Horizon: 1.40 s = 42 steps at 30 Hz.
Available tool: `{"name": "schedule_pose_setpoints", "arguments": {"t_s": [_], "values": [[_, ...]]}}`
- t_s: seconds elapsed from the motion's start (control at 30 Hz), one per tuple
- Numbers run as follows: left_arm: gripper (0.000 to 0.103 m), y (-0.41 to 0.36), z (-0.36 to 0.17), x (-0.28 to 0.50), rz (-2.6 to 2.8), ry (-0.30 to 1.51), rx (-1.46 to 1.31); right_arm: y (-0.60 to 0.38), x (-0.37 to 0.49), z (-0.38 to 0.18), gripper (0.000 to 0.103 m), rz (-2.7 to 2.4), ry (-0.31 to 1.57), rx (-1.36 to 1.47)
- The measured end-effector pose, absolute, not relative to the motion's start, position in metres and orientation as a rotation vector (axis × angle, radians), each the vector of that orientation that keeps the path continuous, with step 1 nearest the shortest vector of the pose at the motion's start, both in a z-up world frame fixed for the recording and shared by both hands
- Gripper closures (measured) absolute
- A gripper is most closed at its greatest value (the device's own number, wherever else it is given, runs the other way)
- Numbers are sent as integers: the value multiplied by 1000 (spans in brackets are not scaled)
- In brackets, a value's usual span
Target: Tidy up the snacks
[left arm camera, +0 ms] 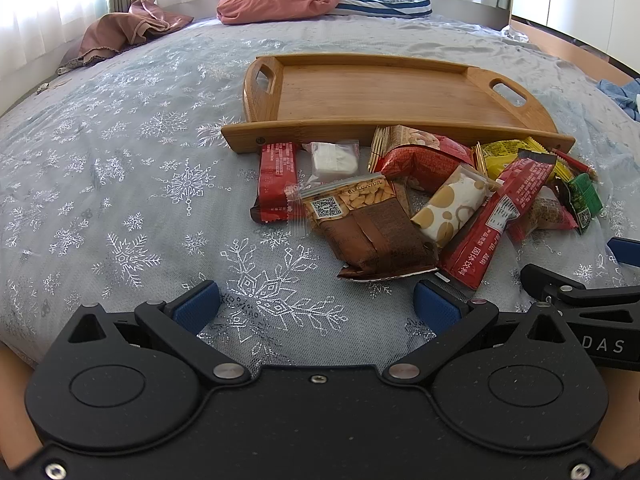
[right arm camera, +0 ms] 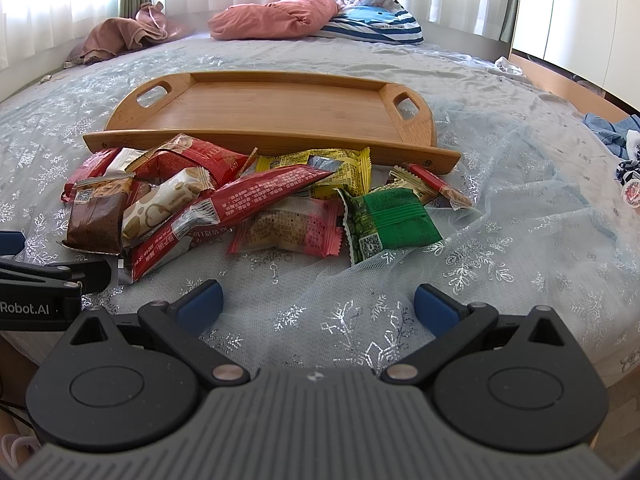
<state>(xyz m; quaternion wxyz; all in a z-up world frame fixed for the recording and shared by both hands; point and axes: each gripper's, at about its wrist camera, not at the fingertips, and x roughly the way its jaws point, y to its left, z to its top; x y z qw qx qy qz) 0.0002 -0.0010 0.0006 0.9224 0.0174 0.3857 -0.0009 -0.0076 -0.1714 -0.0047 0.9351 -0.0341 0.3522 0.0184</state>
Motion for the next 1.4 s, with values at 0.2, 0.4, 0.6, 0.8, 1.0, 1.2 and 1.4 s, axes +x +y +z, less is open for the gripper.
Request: {"name": "schedule_pose_setpoints", "arguments": {"t_s": [0.2, 0.4, 0.6, 0.8, 1.0, 1.2, 1.4], "values": [[0, -1, 1, 0, -2, 792, 35, -171, -7, -5, 0, 38, 721, -69], [0, -1, 1, 0, -2, 792, 35, -172, -6, -3, 0, 44, 733, -68], [0, -1, 1, 0, -2, 792, 35, -174, -1, -1, 0, 57, 758, -63], [0, -1, 1, 0, -2, 791, 35, -170, 0, 2, 0, 23, 771, -70], [0, -2, 0, -1, -4, 789, 31, -168, 4, 4, 0, 10, 794, -82], [0, 0, 3, -2, 2, 790, 24, -170, 8, 4, 0, 32, 809, -83], [0, -1, 4, 0, 10, 803, 20, -172, 8, 4, 0, 37, 813, -73]]}}
